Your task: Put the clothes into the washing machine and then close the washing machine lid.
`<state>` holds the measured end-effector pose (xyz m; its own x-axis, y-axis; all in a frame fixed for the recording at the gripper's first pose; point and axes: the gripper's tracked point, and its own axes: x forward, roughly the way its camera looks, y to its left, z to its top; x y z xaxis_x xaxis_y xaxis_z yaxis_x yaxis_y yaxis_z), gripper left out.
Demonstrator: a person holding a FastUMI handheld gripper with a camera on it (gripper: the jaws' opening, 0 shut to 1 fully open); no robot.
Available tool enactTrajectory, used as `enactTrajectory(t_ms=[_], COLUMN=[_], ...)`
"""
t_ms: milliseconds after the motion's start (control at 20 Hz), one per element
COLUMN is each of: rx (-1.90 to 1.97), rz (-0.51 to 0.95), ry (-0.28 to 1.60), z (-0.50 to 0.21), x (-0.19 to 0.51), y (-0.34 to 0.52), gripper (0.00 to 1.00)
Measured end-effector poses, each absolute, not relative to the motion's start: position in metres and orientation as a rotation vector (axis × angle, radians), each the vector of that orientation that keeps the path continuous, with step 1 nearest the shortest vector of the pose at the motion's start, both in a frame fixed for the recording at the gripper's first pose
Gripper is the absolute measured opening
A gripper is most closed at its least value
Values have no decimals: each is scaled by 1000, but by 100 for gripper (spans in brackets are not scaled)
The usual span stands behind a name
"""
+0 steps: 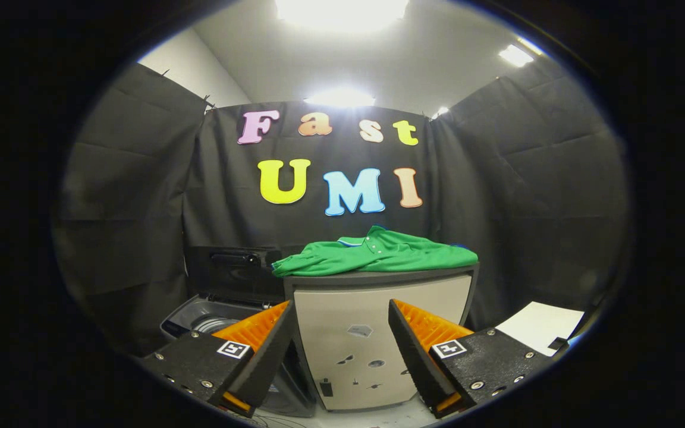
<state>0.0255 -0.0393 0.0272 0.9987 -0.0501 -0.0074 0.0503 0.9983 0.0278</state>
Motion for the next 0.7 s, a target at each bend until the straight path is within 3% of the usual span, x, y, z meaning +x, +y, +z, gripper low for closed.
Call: enactTrajectory(t_ms=[700], rx=[28], rz=[-41], ry=[-7], z=[98], x=[107], y=[-82], gripper=[95])
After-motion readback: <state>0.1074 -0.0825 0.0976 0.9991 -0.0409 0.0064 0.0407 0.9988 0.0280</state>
